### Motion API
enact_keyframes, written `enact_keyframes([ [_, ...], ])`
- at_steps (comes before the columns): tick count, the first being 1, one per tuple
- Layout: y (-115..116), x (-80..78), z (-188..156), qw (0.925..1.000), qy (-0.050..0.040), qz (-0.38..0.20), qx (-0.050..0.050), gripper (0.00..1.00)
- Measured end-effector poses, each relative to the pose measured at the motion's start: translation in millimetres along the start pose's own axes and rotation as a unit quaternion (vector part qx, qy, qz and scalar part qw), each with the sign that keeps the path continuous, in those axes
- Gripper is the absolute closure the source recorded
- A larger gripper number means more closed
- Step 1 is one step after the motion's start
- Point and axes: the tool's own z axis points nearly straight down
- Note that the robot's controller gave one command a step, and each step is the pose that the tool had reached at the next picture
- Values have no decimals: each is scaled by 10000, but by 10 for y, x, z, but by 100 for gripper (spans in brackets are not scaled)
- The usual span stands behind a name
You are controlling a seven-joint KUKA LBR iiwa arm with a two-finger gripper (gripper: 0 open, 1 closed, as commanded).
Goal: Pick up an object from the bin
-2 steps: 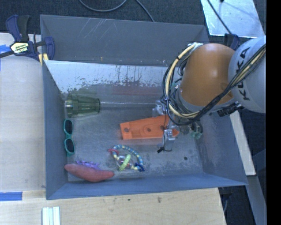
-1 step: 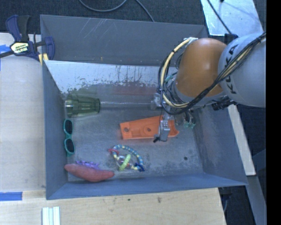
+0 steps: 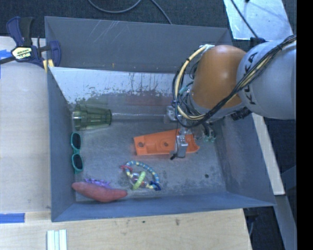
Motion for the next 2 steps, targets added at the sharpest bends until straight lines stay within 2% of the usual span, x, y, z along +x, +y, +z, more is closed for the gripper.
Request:
enact_keyframes([
  [1,52,142,216,9949,-76,-1003,4,100],
  [2,52,142,216,9949,-76,-1002,3,100],
])
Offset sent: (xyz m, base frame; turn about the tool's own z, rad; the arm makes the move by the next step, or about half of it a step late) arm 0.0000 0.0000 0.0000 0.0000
